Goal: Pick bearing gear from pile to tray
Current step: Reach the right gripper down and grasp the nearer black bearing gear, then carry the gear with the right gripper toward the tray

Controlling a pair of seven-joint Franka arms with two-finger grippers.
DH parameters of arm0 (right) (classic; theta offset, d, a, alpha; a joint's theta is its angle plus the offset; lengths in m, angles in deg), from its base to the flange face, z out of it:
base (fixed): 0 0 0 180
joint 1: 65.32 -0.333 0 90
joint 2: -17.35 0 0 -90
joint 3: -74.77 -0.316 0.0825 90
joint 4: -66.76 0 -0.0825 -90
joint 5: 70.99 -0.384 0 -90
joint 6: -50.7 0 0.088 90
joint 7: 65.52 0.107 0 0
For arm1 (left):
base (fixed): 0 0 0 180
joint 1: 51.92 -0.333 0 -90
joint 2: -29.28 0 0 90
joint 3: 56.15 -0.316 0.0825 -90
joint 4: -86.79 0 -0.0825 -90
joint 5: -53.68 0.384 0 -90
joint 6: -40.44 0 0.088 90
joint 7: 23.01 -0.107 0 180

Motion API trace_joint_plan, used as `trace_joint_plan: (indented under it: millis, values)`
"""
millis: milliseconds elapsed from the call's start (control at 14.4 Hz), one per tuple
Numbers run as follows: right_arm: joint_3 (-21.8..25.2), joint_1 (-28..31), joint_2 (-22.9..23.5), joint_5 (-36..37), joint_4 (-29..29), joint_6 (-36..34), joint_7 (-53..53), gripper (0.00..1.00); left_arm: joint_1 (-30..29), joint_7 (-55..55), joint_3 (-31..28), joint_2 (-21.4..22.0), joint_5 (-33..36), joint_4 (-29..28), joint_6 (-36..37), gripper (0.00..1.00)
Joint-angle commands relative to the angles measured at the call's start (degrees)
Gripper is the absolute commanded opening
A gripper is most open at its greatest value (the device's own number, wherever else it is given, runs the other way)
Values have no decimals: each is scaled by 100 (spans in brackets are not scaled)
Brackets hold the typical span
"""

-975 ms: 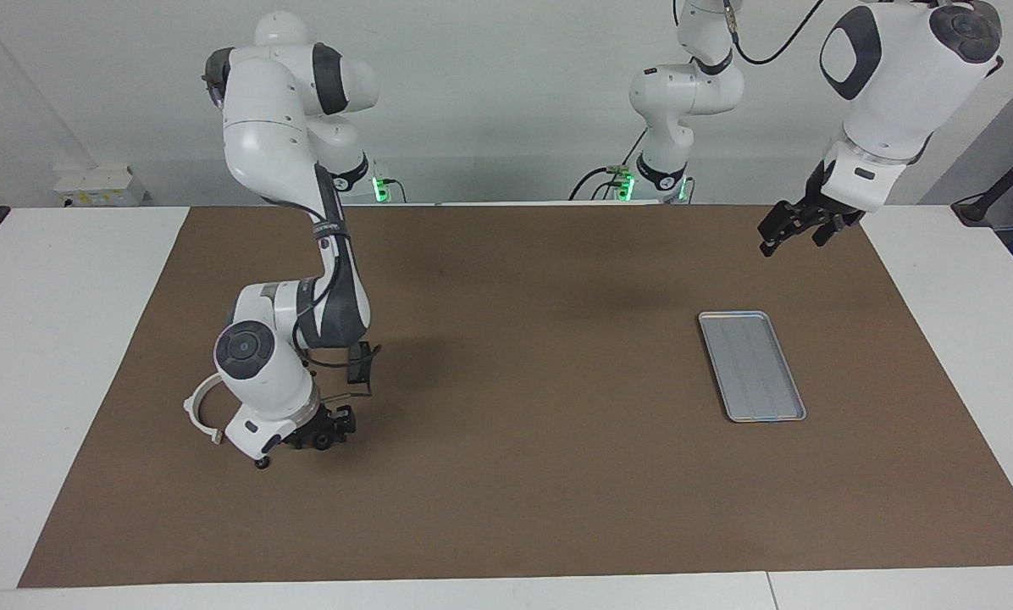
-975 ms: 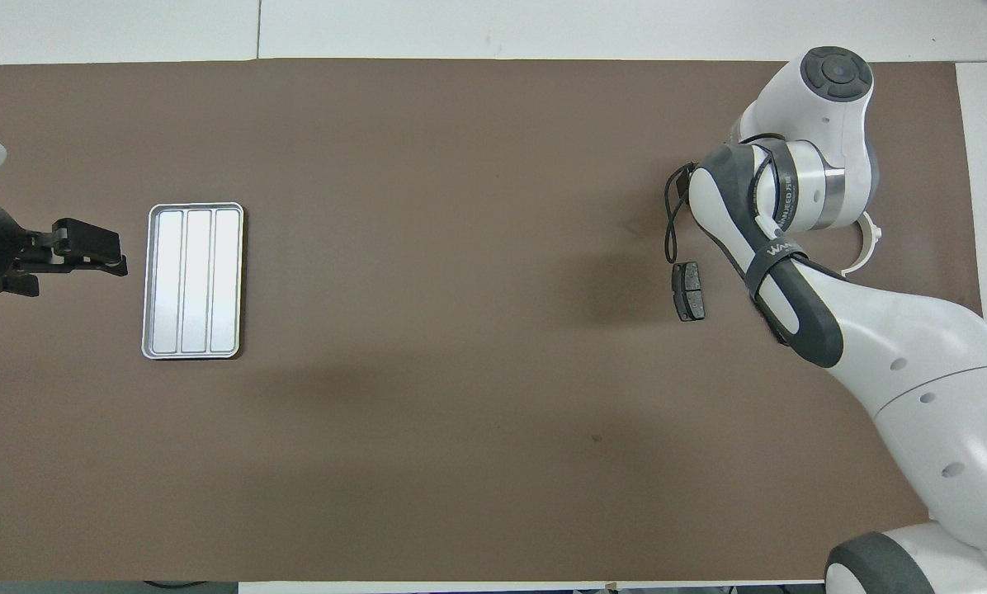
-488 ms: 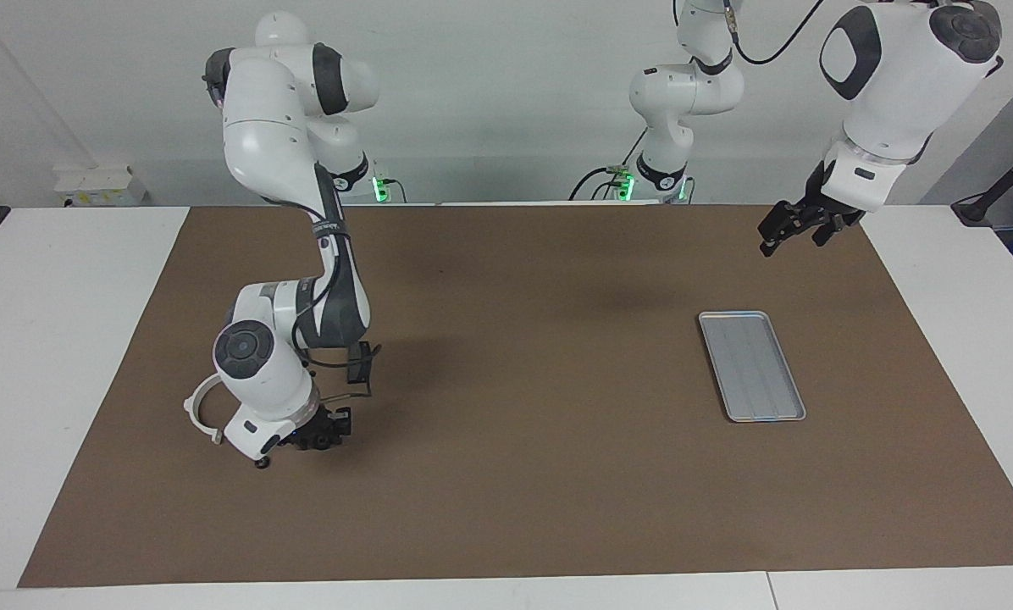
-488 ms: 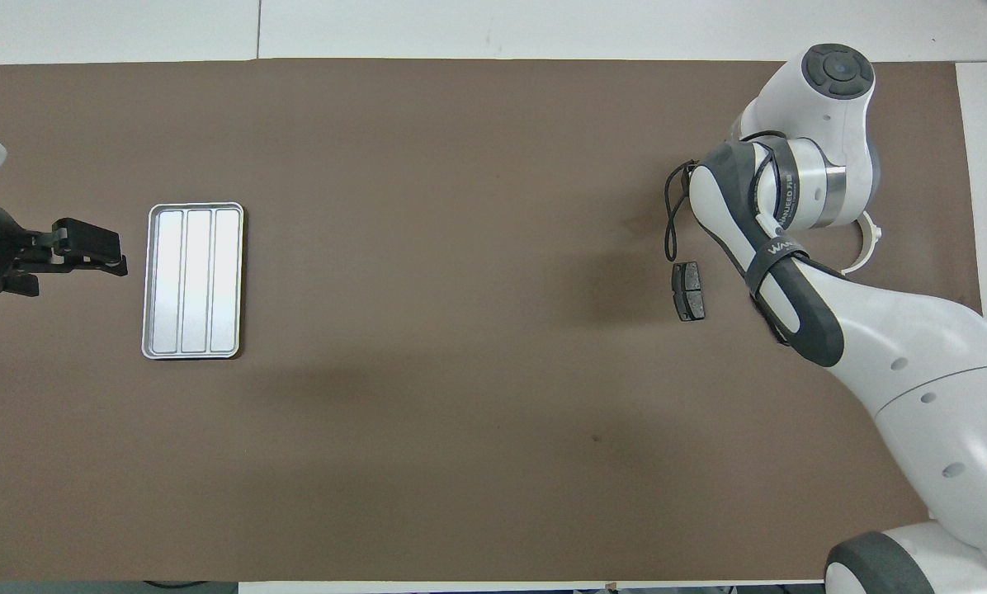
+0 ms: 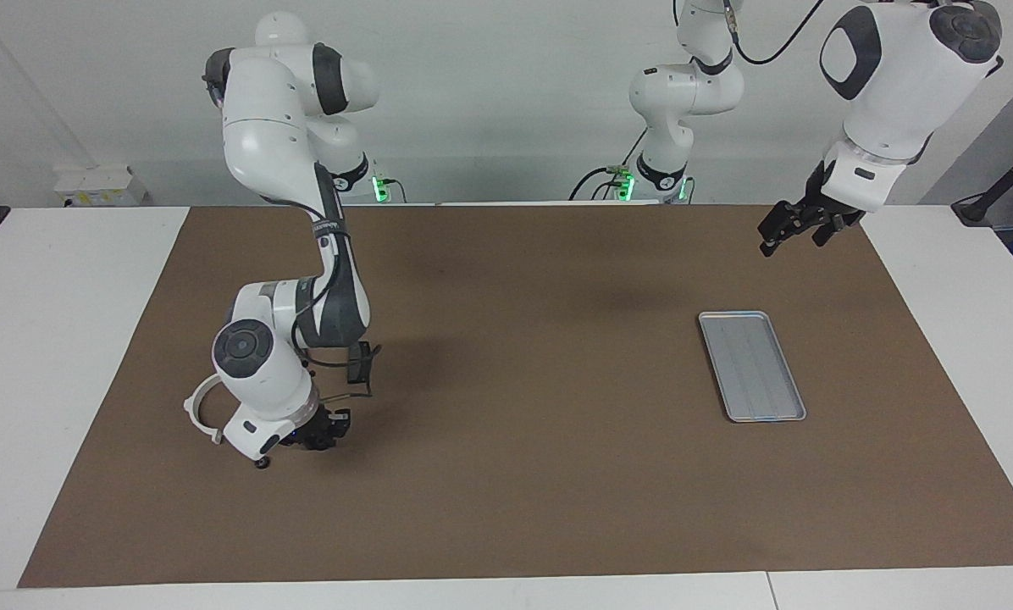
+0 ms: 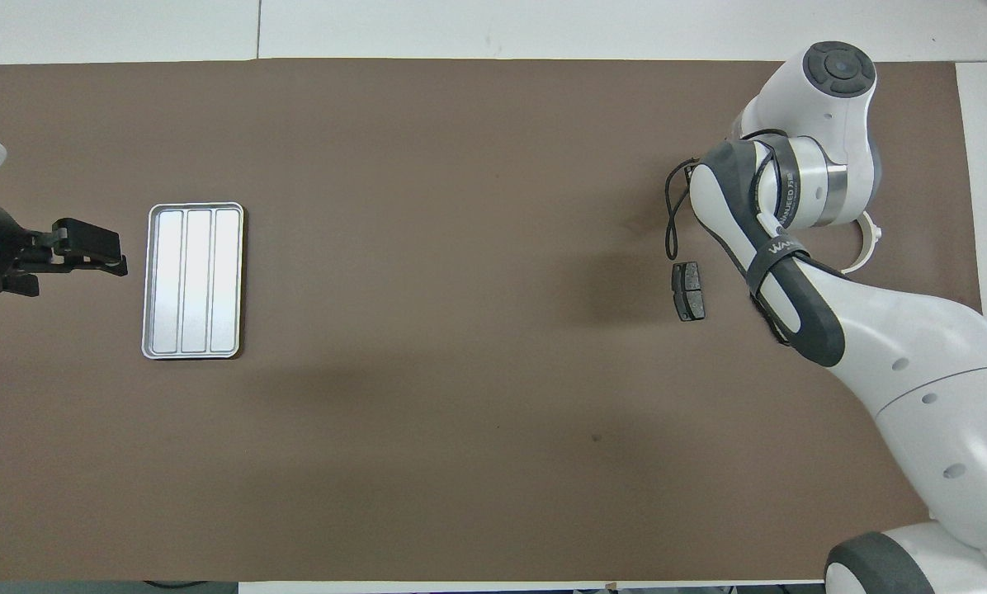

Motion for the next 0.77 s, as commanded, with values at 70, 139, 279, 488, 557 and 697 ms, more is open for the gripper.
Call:
trace_joint_plan:
  millis: [70, 139, 279, 488, 557, 697]
  values:
    - [0, -108, 87, -3, -351, -493, 122, 0, 76, -18, -76, 58, -53, -44, -49, 100]
    - [52, -239, 87, -20, -492, -687, 305, 0, 76, -18, -76, 58, -53, -44, -49, 100]
    - [61, -468, 87, -38, -625, -925, 849, 0, 76, -18, -76, 58, -53, -44, -49, 100]
    - [53, -951, 70, -82, -643, -1005, 1999, 0, 76, -18, -76, 58, -53, -44, -49, 100]
    - [44, -1144, 70, -82, -651, -1005, 2473, 0, 76, -18, -76, 58, -53, -44, -49, 100]
    - [9, -1539, 96, -91, -747, -996, 3492, 0, 76, -18, -76, 58, -53, -44, -49, 100]
